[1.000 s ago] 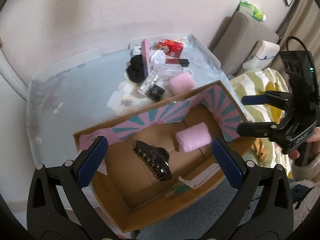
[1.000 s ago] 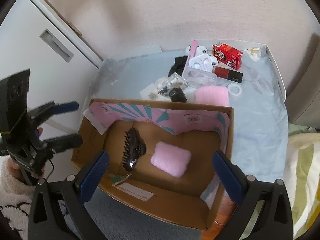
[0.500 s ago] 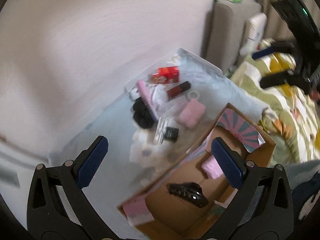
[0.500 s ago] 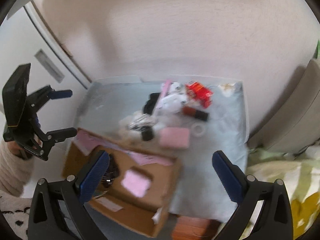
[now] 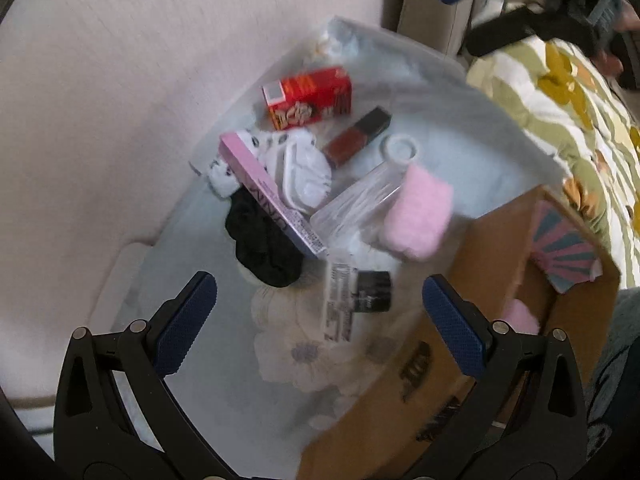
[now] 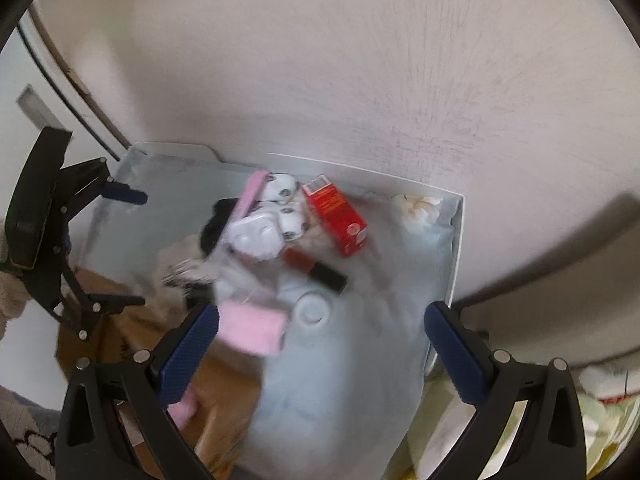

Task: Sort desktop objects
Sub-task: 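Grasp the white packet with the left gripper while the right grasps the red carton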

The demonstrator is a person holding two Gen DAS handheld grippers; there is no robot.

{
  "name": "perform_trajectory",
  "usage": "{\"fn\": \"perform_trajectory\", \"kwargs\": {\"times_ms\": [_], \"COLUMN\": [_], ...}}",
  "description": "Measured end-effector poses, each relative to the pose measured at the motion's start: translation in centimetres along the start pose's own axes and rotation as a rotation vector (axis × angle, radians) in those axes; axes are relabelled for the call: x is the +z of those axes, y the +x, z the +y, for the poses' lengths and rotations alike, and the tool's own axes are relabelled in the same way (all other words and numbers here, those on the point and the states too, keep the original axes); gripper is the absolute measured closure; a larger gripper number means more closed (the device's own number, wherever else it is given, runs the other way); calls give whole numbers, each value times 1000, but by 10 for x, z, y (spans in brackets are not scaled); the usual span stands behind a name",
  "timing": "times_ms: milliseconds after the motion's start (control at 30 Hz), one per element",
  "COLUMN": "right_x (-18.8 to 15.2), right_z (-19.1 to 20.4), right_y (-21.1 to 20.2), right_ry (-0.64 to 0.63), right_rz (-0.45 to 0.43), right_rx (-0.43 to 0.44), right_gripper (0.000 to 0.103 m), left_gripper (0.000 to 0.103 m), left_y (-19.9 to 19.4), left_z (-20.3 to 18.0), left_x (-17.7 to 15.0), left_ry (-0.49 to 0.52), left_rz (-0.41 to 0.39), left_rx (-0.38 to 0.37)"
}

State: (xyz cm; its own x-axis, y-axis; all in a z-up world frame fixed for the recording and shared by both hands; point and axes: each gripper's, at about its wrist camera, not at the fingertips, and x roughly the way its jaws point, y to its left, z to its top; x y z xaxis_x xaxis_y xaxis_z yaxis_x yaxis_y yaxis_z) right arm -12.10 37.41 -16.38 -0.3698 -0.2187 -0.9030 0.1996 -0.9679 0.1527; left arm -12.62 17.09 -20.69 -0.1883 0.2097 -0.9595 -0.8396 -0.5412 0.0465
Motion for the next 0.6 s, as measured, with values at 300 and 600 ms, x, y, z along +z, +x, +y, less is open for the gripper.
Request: {"fn": "perform_trajectory", "kwargs": {"times_ms": [300, 600], "right_x": [30, 42], "right_z": [-8, -8], "right_y": [74, 110], "right_ry": [-60, -100], "right_rz": [42, 72], "right_rx": [39, 83], "right_gripper": [1, 22], "left_gripper": [7, 28], "left_y": [39, 53], "left_z": [14, 19], "left_x": [-2, -7], "left_ry": [-26, -28], "left_rz": [65, 96], "left_rx": [-70, -92]}}
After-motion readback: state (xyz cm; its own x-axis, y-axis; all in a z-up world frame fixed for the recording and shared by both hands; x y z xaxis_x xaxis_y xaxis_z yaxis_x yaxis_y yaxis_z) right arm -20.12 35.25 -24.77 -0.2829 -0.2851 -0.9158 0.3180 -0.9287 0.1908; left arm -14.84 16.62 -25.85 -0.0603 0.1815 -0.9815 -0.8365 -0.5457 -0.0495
